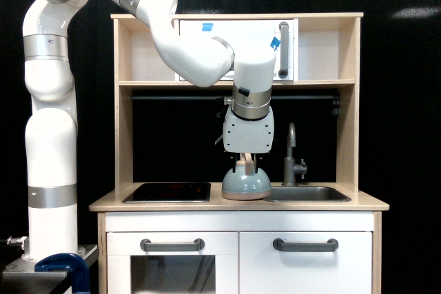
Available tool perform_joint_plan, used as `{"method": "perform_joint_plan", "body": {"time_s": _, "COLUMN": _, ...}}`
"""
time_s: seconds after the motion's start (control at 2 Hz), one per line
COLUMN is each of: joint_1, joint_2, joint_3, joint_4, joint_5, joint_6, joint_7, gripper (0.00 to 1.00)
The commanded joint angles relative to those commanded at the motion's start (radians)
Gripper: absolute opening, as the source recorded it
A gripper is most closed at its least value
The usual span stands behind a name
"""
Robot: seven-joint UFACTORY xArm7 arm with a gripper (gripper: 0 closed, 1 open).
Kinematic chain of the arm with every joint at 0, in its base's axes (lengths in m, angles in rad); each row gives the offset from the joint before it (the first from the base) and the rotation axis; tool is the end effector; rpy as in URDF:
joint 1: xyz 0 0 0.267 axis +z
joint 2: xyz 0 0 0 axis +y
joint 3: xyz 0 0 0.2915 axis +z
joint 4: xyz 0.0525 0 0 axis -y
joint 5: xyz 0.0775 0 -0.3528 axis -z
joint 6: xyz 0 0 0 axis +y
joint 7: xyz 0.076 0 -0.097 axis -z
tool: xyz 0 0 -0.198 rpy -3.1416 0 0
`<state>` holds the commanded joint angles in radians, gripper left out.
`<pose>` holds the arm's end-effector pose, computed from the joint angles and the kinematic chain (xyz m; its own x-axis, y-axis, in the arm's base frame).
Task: Place the teapot on the stove
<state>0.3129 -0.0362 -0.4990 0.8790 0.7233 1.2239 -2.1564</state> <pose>0.4139 0.0936 0.1535 -0.0197 0.7545 0.6560 0.9989 0.0434 -0.0198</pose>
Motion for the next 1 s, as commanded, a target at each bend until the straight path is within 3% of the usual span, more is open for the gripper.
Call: {"method": "perform_joint_plan", "body": {"time_s": 1.0, "joint_1": 0.026, "joint_2": -0.023, "joint_3": 0.084, "joint_4": 0.009, "joint_5": 0.007, "joint_6": -0.042, "joint_7": 0.082, "gripper": 1.0}}
